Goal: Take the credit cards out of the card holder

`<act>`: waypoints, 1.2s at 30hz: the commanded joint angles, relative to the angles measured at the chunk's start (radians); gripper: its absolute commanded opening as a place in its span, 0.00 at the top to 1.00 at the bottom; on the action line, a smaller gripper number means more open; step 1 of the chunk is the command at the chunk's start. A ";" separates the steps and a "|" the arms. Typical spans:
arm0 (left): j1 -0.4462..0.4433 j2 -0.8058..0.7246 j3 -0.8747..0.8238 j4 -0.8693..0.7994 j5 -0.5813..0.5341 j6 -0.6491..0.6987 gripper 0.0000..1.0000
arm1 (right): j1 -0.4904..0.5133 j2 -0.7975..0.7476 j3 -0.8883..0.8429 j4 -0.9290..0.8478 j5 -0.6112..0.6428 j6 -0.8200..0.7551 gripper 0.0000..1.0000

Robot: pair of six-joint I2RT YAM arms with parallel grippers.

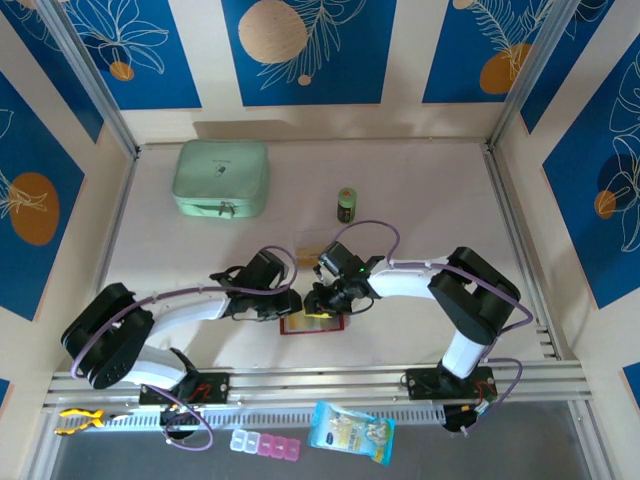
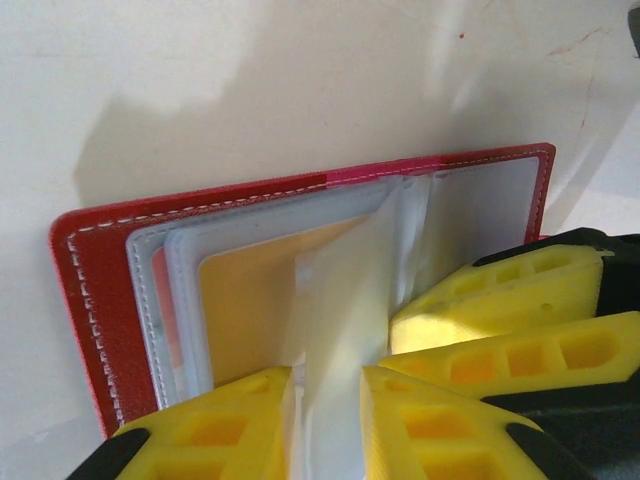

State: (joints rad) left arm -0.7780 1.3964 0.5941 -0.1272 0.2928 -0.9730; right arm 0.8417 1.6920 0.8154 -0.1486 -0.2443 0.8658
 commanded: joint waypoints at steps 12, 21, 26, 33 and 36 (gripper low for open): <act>-0.019 -0.026 0.054 -0.028 0.022 -0.019 0.78 | -0.008 -0.134 -0.031 -0.112 0.050 -0.002 0.72; -0.040 -0.016 0.093 -0.054 0.008 -0.018 0.78 | -0.038 -0.231 -0.051 -0.161 0.069 -0.016 0.72; -0.055 0.003 0.122 -0.064 0.003 -0.018 0.78 | -0.061 -0.271 -0.078 -0.167 0.064 -0.021 0.72; -0.079 0.064 0.183 -0.073 0.002 -0.015 0.78 | -0.097 -0.340 -0.122 -0.178 0.060 -0.029 0.72; -0.092 0.096 0.219 -0.080 0.003 -0.011 0.78 | -0.116 -0.375 -0.140 -0.188 0.058 -0.036 0.71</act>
State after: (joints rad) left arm -0.8509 1.4647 0.7662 -0.1780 0.2955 -0.9897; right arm 0.7418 1.3590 0.6949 -0.3058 -0.1829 0.8486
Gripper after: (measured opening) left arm 0.220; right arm 0.286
